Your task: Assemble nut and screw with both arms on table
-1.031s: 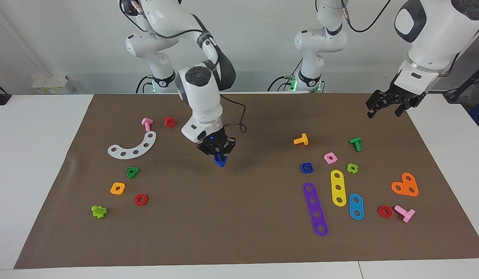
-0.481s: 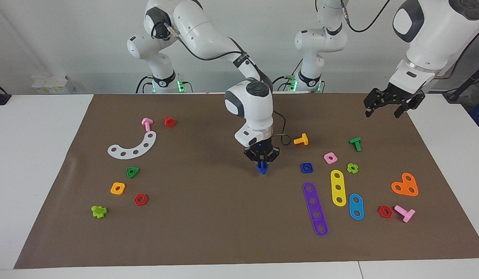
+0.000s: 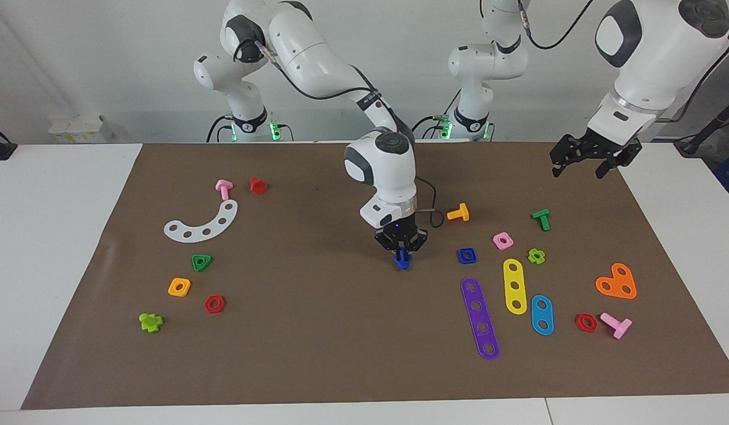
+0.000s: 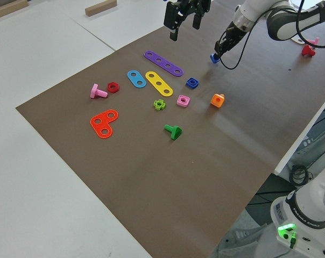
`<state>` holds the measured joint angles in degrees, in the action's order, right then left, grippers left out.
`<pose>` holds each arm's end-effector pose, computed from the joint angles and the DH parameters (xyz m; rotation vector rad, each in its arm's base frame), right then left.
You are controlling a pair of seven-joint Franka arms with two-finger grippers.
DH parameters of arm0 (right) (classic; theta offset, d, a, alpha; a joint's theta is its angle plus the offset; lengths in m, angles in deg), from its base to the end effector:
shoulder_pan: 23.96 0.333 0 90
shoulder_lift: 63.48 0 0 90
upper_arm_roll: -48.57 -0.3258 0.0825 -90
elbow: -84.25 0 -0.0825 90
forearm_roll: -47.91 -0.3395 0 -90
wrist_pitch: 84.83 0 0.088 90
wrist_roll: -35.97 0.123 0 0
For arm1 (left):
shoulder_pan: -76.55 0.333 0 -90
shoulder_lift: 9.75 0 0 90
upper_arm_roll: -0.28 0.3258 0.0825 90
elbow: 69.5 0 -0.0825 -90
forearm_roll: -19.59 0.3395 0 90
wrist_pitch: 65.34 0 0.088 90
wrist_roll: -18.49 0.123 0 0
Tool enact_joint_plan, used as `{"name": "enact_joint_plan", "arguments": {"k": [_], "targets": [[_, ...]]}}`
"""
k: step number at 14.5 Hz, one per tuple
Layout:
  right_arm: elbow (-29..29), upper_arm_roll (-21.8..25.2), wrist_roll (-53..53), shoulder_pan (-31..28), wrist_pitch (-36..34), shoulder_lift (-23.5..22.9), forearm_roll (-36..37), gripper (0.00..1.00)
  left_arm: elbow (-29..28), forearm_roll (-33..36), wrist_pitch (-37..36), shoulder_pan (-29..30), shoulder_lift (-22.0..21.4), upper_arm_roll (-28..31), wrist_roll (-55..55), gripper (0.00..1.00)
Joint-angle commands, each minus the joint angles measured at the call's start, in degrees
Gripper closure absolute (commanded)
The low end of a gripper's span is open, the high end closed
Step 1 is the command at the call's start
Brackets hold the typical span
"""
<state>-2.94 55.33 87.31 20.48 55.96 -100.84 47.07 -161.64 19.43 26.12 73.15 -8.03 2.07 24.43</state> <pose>0.5505 0.4462 0.3262 -2.9414 0.3160 -0.3649 0.5191 -0.0152 0.5891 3.1307 -0.2064 -0.0655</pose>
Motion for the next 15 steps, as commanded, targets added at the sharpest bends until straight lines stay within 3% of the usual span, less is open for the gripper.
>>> {"name": "enact_joint_plan", "arguments": {"k": [1, 2, 3, 7, 11, 15], "targets": [[-1.2, 0.0, 1.7, 0.0, 2.5, 0.4, 0.2, 0.93, -5.5, -1.8, 3.4, -0.5, -3.0, 0.1, -2.1, 0.04], [-1.2, 0.1, 1.8, 0.1, 2.5, 0.4, 0.2, 0.09, -5.9, -2.1, 4.7, -1.4, -2.3, 0.1, -4.3, 0.05], [-0.8, 0.1, 1.9, 0.2, 2.0, 0.5, 0.2, 0.0, -6.0, -2.2, 5.9, -2.8, -1.2, 0.1, -7.1, 0.06], [-0.4, 1.1, 1.6, -0.8, 0.1, 3.6, 0.7, 0.0, -6.2, -2.9, 13.1, -7.4, 5.4, 0.1, -16.9, 0.11], [-0.9, 1.3, -5.9, -9.2, -12.5, 14.0, 0.8, 0.0, -15.8, -2.9, 29.6, -9.9, 7.1, 0.1, -20.3, 0.13], [-1.0, 1.2, -18.5, -17.6, -23.4, 20.9, 0.0, 0.0, -19.5, -2.9, 37.1, -11.9, 11.5, 0.1, -23.3, 0.17]]}}
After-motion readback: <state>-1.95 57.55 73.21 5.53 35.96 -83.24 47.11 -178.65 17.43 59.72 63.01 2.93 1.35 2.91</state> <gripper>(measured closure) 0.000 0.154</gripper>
